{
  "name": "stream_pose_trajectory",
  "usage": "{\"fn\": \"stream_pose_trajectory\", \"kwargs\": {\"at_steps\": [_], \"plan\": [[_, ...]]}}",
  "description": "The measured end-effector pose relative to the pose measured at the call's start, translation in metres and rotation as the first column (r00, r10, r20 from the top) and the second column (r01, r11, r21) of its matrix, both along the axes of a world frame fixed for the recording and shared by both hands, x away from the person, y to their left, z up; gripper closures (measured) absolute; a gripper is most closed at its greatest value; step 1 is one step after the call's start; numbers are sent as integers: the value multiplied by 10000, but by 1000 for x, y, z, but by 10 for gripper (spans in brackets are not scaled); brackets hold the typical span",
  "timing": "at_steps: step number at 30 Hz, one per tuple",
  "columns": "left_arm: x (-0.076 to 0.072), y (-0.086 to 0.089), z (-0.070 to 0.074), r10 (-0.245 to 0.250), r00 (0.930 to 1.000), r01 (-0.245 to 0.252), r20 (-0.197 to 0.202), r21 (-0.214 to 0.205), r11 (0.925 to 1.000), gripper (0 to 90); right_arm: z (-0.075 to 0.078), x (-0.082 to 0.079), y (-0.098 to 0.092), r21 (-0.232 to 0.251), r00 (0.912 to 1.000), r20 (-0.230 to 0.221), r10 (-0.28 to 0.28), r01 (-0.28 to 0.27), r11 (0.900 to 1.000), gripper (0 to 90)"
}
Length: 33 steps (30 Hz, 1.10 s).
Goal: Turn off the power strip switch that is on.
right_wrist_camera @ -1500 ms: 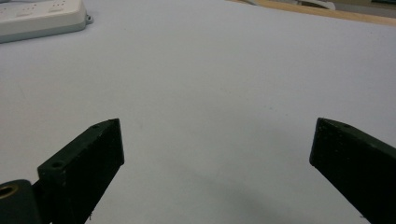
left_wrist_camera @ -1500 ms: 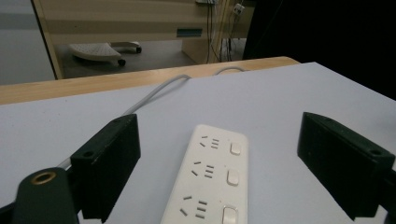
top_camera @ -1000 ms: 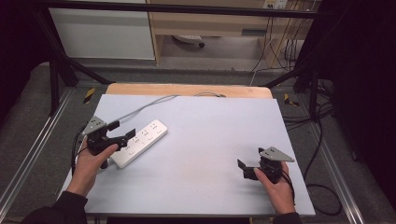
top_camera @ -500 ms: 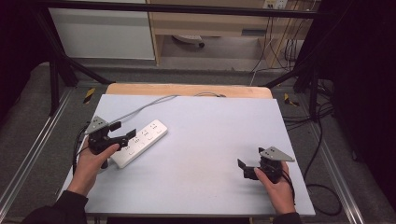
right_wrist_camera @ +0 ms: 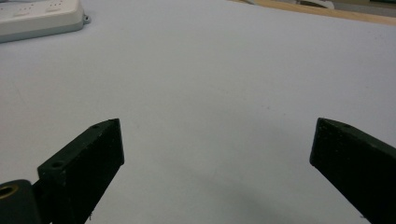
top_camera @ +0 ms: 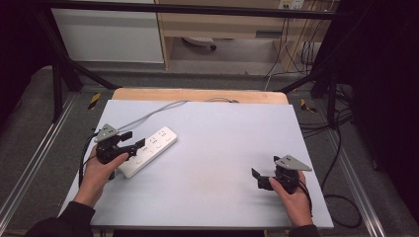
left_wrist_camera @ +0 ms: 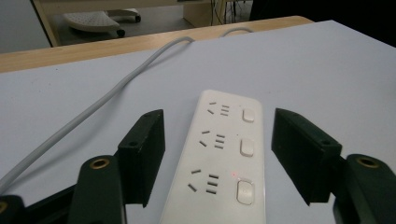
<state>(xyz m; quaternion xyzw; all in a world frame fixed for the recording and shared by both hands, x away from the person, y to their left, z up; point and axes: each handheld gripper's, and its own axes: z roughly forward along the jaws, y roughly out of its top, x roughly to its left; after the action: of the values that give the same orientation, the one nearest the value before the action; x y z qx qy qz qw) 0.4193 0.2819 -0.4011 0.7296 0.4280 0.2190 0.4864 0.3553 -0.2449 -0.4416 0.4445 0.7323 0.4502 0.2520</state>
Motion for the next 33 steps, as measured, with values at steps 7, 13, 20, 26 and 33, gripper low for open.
{"fn": "stream_pose_trajectory", "kwargs": {"at_steps": [7,13,20,26,33], "plan": [[-3,0,-2,-137,9998,137,-108,24,9999,494,0,0,0,-5,10000,6,4,-4,10000,33],[-9,0,-6,-208,9995,206,-246,-96,9997,581,0,0,0,-3,10000,17,-7,7,10000,33],[-13,2,-9,-274,9991,270,-311,-143,9995,671,1,0,0,-1,10000,11,-7,7,10000,33],[-15,3,-12,-344,9985,337,-418,-157,9993,732,1,-1,-1,0,10000,34,-19,19,10000,33],[-17,3,-14,-459,9973,453,-574,-116,9989,798,1,-1,-1,-1,10000,15,-31,31,10000,33]]}}
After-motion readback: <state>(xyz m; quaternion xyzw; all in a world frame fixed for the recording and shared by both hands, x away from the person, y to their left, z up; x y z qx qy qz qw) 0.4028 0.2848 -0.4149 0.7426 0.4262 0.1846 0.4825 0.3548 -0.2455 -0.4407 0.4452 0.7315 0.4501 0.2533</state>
